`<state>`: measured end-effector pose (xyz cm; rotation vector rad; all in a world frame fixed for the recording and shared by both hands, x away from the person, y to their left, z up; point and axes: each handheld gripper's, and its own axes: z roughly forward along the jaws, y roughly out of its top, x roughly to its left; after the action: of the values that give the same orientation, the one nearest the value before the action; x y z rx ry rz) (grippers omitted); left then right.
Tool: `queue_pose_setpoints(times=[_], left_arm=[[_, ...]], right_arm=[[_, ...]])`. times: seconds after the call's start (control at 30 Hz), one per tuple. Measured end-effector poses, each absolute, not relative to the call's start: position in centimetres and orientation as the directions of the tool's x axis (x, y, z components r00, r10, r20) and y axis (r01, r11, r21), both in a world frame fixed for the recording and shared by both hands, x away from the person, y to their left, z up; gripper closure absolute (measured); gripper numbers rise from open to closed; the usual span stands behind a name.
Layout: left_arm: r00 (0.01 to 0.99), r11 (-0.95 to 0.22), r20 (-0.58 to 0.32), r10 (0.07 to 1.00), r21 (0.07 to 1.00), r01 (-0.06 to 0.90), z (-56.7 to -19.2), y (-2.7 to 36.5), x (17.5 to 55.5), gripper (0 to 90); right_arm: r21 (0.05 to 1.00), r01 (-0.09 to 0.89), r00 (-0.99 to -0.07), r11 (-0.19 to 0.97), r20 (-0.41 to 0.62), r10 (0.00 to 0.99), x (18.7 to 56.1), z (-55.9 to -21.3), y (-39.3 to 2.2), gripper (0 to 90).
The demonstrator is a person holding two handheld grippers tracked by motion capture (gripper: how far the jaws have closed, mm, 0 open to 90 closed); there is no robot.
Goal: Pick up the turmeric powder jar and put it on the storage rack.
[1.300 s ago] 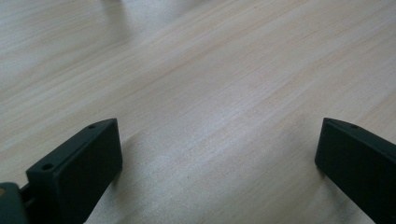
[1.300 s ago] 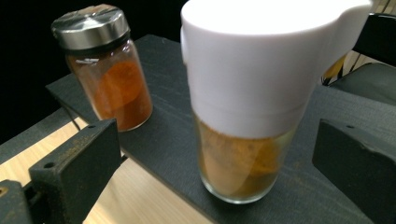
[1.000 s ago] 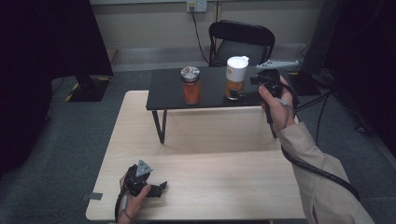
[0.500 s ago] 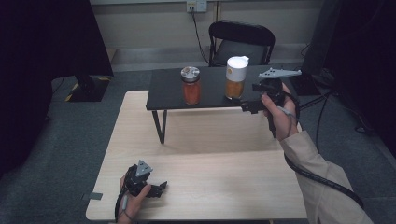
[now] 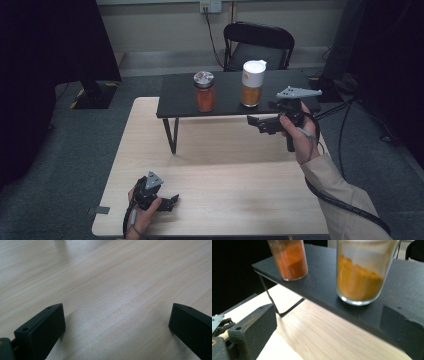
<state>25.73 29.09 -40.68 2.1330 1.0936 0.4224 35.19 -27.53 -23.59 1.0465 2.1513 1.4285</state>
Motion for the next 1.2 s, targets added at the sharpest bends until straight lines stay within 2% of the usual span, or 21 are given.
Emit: queue_pose_setpoints(times=[0.43, 1.2], left_arm=[[0.591, -0.404, -0.025, 0.806, 0.707, 0.58, -40.7, 29.1, 25.7, 0.0], [0.591, -0.404, -0.024, 0.806, 0.707, 0.58, -40.7, 29.1, 25.7, 0.0]], right_arm=[[0.893, 0.396, -0.677, 0.212, 0.128, 0.724, 33.8, -26.9, -28.5, 0.1], [0.873, 0.42, -0.701, 0.249, 0.137, 0.7, 32.9, -30.7, -29.0, 0.0]])
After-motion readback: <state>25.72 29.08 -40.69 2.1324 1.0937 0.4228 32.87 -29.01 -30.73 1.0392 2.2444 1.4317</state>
